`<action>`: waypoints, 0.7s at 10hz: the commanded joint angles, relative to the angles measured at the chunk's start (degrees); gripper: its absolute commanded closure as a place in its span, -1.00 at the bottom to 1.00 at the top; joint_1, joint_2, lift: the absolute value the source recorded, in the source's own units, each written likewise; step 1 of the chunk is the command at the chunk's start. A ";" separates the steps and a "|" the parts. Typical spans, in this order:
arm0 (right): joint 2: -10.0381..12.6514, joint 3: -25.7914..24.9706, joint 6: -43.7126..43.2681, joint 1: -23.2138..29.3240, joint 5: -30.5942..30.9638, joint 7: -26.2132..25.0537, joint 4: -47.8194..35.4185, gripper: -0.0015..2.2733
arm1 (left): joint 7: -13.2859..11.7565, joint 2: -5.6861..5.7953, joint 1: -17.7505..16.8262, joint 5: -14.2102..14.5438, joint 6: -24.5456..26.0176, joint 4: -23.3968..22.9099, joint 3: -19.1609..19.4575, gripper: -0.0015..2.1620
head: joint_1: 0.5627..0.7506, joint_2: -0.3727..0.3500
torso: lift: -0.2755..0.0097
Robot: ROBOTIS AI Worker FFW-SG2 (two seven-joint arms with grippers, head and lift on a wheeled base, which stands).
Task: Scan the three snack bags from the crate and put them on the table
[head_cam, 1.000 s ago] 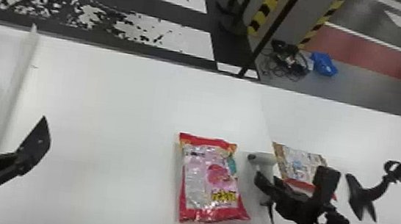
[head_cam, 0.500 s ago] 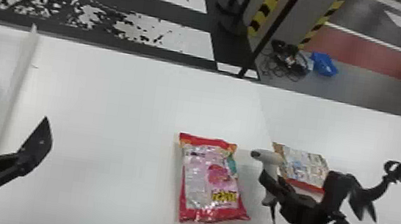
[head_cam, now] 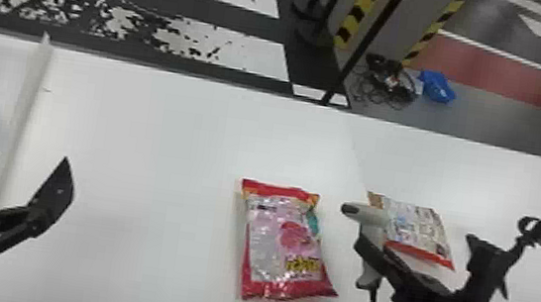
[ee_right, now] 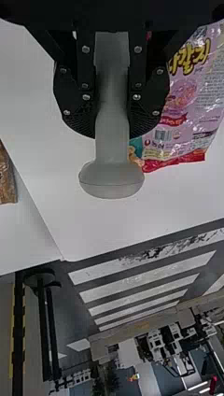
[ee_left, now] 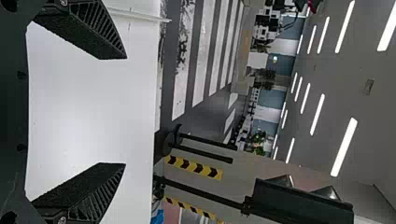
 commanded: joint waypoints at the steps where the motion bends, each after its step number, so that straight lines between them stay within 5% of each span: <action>1: 1.40 0.16 3.33 0.67 -0.81 0.82 -2.93 0.97 | 0.02 -0.19 0.08 -0.14 0.15 -0.02 0.00 -0.96 | 0.41 -0.94 | 0.28; 7: 1.31 6.93 3.85 -1.70 3.94 0.11 -0.03 0.97 | -0.16 0.43 0.08 -0.14 -0.02 -0.37 0.44 -0.96 | 0.41 -0.89 | 0.28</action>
